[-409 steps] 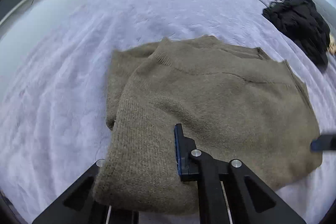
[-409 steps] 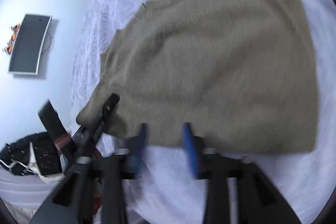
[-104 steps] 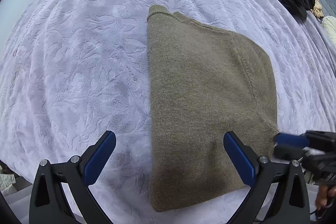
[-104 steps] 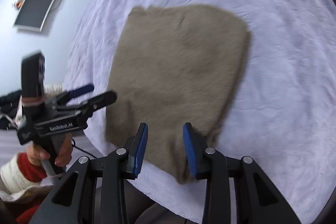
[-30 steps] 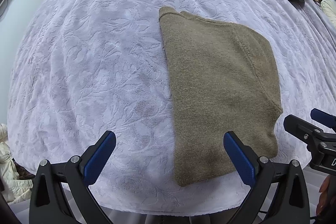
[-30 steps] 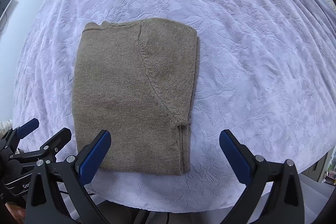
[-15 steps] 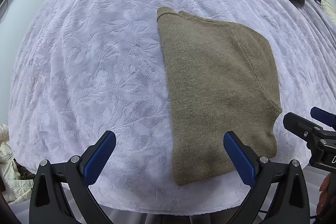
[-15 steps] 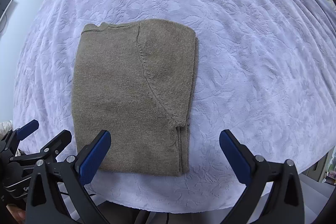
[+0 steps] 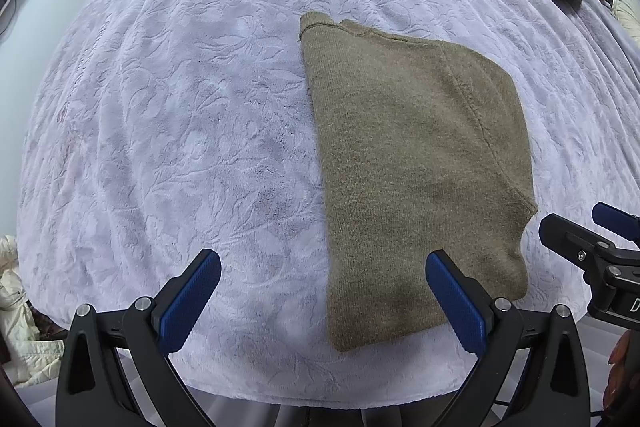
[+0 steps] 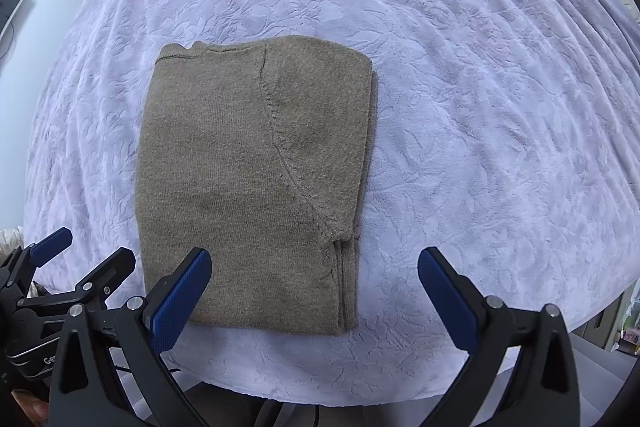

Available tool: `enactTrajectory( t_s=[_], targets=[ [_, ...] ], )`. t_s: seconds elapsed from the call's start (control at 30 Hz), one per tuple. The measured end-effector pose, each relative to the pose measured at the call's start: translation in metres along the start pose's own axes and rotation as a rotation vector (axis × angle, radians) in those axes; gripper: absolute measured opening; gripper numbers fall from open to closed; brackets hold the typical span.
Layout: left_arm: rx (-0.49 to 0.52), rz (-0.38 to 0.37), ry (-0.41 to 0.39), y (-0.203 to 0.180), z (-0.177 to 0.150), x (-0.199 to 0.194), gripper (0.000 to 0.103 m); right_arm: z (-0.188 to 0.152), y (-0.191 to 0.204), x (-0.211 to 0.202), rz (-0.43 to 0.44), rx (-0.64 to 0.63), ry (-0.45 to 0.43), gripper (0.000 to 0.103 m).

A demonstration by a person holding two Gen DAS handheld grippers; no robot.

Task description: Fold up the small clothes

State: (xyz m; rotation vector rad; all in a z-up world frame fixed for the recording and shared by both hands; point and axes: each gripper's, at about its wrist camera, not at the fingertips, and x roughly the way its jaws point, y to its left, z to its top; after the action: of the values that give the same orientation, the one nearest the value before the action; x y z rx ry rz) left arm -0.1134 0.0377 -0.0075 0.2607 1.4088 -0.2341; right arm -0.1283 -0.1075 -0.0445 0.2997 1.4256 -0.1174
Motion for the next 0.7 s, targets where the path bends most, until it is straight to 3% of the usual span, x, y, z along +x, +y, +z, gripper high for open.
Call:
enactTrajectory(
  t_s=[0.7],
  targets=[
    [0.004, 0.009, 0.005, 0.0009, -0.0017, 0.0014, 0.103, -0.0004, -0.0004, 0.0001, -0.001, 0.001, -0.003, 0.103]
  ],
)
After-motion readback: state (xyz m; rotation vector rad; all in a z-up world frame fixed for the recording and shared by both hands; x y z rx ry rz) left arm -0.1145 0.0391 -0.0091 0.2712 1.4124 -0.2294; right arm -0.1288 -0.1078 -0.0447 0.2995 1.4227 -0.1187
